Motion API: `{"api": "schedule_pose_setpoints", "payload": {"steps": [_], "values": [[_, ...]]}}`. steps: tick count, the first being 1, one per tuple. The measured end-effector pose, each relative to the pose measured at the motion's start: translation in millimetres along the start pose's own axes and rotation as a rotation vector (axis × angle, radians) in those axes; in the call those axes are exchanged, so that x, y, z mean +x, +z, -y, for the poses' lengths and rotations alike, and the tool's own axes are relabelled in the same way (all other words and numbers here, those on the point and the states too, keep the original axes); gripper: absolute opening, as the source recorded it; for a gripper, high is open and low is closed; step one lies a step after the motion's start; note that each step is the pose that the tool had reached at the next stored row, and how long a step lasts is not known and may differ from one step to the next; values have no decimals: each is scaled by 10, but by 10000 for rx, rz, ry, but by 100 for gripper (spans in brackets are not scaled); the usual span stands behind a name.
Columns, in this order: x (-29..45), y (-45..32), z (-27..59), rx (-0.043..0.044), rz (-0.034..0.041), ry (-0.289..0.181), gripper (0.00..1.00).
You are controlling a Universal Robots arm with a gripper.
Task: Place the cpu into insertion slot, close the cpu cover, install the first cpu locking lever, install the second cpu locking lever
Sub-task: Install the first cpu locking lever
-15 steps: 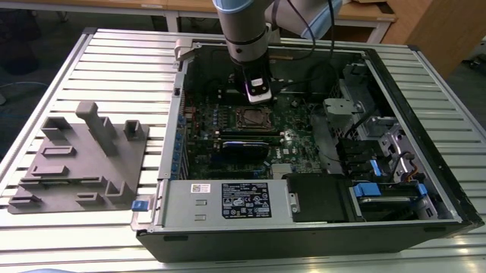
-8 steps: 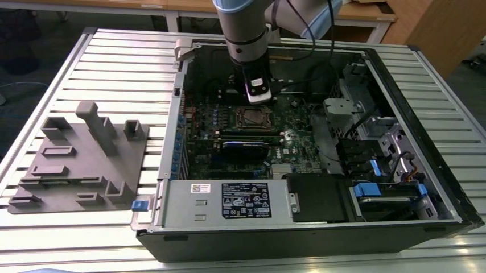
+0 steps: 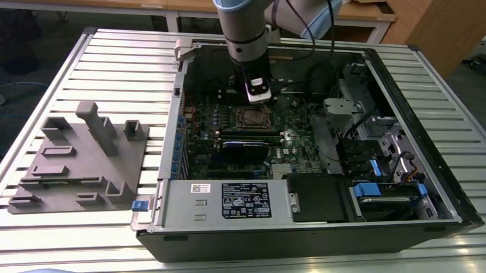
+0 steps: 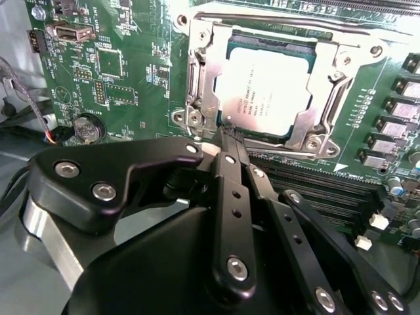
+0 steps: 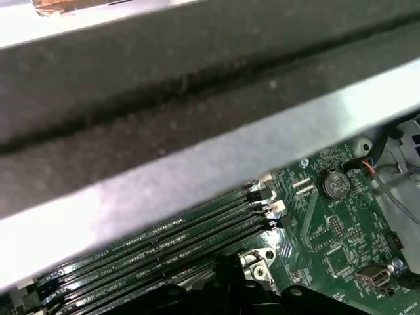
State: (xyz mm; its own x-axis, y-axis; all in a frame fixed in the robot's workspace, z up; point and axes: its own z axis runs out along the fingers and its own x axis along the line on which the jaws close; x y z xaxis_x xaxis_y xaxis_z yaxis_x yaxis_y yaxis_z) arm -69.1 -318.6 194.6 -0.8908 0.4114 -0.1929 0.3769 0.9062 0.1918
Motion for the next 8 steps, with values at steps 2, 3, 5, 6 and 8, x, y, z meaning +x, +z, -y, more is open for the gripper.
{"api": "schedule_pose_setpoints", "payload": {"steps": [2, 3, 5, 6, 8], "values": [[0, -2, 0, 5, 1, 0, 11], [-1, -5, -1, 7, 0, -1, 11], [-3, -15, -3, 4, 1, 1, 11], [-4, -22, -5, 5, 1, 0, 11], [-7, -38, -9, 4, 2, 1, 11]]}}
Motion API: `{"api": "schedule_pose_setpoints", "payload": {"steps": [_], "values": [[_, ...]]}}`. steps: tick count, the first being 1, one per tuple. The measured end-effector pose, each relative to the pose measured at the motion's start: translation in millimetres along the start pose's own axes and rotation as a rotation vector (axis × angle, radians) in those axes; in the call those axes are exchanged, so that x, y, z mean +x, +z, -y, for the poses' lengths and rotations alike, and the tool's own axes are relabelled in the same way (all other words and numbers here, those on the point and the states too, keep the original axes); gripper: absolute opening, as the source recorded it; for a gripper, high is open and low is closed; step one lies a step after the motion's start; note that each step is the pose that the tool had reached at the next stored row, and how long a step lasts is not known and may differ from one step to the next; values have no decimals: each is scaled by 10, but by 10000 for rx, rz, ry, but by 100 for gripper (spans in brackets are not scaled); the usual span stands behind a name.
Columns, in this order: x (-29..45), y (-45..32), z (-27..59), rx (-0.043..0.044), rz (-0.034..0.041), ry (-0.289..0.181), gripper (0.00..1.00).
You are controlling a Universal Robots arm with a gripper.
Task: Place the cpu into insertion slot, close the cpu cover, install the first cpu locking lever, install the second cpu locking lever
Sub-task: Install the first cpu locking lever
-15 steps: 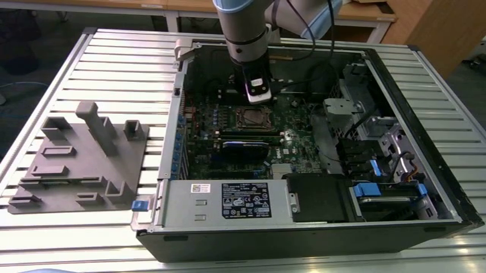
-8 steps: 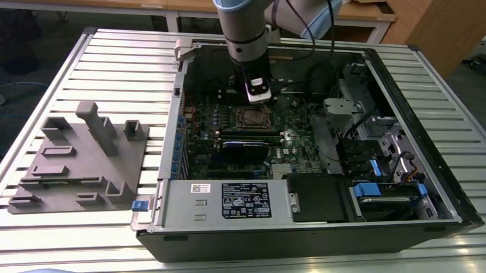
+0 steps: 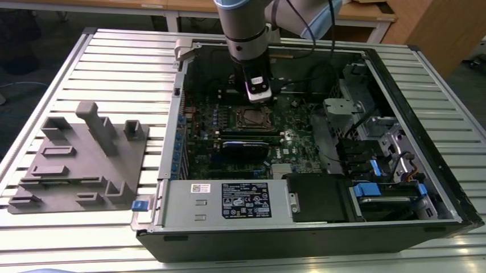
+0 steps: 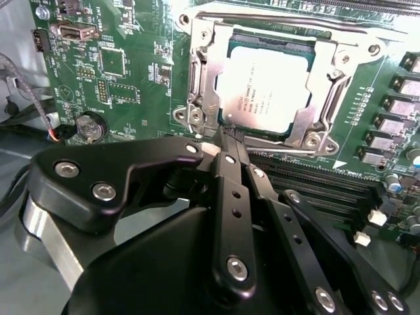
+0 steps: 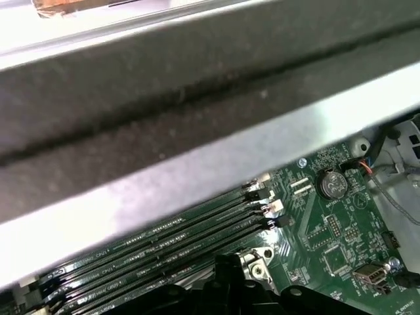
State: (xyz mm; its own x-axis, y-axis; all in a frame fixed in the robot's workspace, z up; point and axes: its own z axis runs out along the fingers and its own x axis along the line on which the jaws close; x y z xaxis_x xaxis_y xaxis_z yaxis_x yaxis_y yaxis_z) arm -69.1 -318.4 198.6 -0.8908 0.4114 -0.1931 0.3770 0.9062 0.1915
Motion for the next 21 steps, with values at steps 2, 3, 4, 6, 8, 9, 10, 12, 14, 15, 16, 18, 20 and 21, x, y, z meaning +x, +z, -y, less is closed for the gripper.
{"api": "schedule_pose_setpoints", "payload": {"steps": [2, 3, 4, 6, 8, 9, 10, 12, 14, 15, 16, 18, 20, 21], "values": [[-2, -15, -5, 0, 0, 0, 11], [-3, -19, -7, -1, 0, 0, 11], [-2, -21, -9, -1, 0, 0, 11], [-1, -24, -12, 0, 0, 0, 11], [1, -23, -17, 0, 0, 1, 11], [3, -23, -22, 0, 1, 1, 11], [6, -24, -28, 1, 0, 0, 11], [4, -36, -33, 3, -1, -1, 11], [-1, -65, -40, 0, -1, -1, 11], [-5, -83, -44, -1, 0, 0, 11], [-8, -100, -47, 1, -1, -1, 11], [-12, -122, -51, 2, -1, 0, 11], [-10, -122, -54, -1, 0, 1, 11], [-6, -123, -55, 1, 0, 1, 11]]}}
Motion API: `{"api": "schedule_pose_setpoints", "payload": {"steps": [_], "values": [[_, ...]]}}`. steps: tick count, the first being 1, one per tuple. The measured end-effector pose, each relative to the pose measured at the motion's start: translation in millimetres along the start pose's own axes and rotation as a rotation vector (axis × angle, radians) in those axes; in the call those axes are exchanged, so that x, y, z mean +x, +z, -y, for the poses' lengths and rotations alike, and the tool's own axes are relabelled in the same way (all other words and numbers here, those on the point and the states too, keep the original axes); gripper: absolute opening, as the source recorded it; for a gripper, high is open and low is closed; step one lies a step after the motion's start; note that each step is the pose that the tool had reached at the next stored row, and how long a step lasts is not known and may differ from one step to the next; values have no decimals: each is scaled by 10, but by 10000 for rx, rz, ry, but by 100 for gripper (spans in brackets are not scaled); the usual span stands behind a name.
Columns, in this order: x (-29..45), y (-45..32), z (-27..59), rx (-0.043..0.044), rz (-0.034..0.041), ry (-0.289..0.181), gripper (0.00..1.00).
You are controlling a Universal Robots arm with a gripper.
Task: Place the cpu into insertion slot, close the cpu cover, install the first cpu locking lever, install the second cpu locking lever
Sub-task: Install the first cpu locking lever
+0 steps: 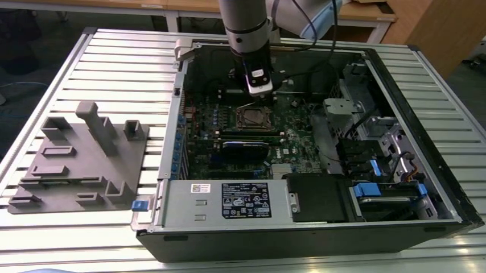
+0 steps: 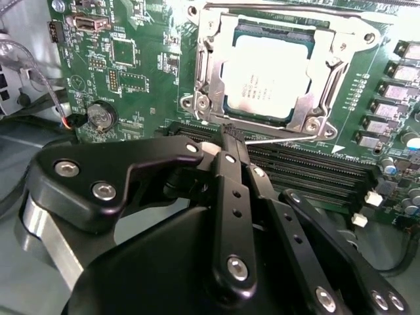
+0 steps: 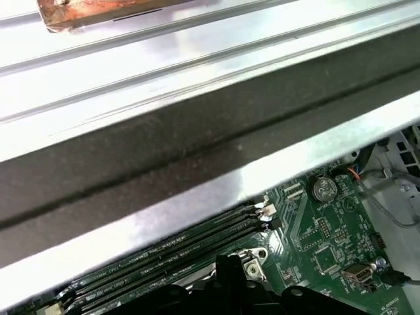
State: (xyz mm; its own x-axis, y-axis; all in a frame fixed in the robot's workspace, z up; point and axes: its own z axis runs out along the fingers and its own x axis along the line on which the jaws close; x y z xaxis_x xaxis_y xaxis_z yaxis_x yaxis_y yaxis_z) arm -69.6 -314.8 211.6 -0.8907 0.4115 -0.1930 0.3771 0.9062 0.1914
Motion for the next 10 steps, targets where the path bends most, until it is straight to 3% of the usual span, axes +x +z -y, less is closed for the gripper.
{"api": "schedule_pose_setpoints", "payload": {"steps": [7, 10], "values": [[31, 7, 4, -58, 15, 31, 11], [37, 17, 0, -40, 43, 177, 11]]}}
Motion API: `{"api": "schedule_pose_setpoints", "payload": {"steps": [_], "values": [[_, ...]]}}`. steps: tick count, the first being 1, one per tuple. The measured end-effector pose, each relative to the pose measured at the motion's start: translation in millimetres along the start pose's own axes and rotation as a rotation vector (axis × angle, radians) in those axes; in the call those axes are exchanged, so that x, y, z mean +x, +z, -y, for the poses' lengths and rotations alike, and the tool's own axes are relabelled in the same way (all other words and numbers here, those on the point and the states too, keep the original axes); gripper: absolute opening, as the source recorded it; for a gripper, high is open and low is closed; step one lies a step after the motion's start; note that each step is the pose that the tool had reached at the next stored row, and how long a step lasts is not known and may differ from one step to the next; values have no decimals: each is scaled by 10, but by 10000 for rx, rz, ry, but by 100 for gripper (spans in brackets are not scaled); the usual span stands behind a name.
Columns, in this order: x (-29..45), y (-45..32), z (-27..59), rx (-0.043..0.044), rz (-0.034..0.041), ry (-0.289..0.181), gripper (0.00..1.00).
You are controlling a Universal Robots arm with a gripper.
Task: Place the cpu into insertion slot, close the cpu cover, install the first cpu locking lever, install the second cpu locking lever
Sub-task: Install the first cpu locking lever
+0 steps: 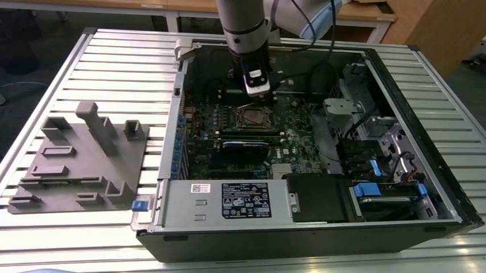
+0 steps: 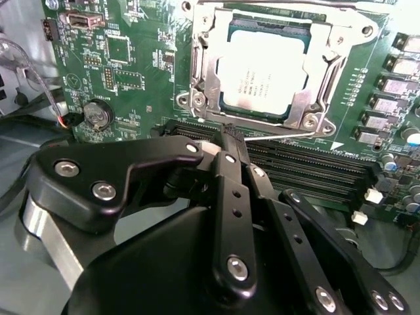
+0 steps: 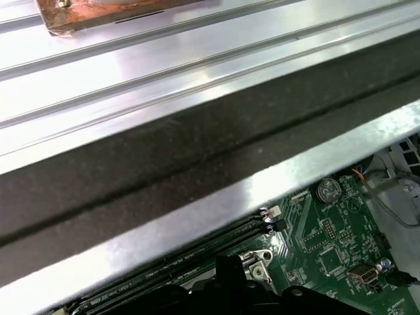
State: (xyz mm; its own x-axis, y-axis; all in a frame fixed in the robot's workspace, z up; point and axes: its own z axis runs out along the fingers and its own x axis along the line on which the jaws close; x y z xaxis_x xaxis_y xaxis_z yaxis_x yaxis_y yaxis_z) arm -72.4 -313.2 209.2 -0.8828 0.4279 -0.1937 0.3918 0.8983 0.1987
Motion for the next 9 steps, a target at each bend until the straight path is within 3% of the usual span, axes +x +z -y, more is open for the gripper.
{"api": "schedule_pose_setpoints", "payload": {"steps": [5, 9], "values": [[6, 18, -2, 89, 88, 427, 11], [11, 19, -9, 93, 94, 449, 11]]}}
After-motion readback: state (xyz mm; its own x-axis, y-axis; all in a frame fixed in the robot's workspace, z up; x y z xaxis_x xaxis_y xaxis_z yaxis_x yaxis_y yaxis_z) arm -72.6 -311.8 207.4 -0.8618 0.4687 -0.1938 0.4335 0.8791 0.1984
